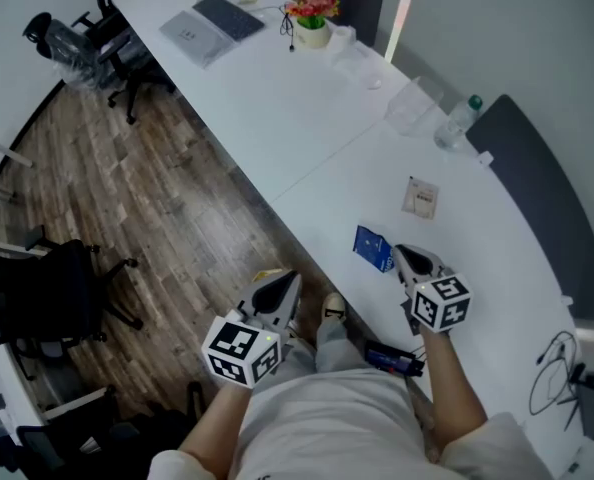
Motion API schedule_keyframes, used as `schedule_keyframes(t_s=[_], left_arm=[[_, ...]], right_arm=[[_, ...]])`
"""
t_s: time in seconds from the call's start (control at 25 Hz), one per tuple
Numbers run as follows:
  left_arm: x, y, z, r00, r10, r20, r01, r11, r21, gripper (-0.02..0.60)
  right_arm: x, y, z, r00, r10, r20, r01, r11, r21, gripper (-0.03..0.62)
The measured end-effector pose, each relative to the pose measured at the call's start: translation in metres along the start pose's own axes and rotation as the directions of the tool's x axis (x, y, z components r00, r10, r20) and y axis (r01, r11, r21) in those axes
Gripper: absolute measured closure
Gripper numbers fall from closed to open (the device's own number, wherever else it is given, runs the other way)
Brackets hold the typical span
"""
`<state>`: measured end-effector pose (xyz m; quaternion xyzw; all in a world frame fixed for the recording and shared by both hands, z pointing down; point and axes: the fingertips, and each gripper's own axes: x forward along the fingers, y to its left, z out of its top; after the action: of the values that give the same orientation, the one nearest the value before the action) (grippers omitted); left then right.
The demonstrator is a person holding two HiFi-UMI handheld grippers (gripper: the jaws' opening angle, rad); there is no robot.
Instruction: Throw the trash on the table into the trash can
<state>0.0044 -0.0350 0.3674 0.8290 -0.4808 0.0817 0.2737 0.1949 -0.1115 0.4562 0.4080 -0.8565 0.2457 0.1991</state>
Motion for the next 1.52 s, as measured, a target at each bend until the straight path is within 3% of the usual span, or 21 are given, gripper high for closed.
schedule_keyframes(t_s=[0.44,0.76,1.16,1.52], left_arm=[[-0.046,0.021,-0.004,0.996,0.081,0.045,-0.080,0.996,-0.026,0.580],[-0.093,0.047,-0.012,0.981,0.177,0.085,-0.172,0.983,-0.067,0.580],[-0.170,0.083,-0.030,0.936,0.321,0.140,-0.302,0.943,-0.142,0.580],[-0.228,0.104,-0.051,0.897,0.405,0.174,-0.370,0.907,-0.201,0.580]], right_arm=[[0.020,0.055,0.016,0.995,0.103,-0.001,-0.103,0.992,-0.077,0.563],[0.045,0.109,0.022,0.978,0.206,-0.032,-0.209,0.968,-0.139,0.563],[0.077,0.200,0.023,0.937,0.340,-0.078,-0.348,0.913,-0.214,0.563],[0.091,0.275,0.004,0.896,0.426,-0.128,-0.445,0.861,-0.247,0.563]])
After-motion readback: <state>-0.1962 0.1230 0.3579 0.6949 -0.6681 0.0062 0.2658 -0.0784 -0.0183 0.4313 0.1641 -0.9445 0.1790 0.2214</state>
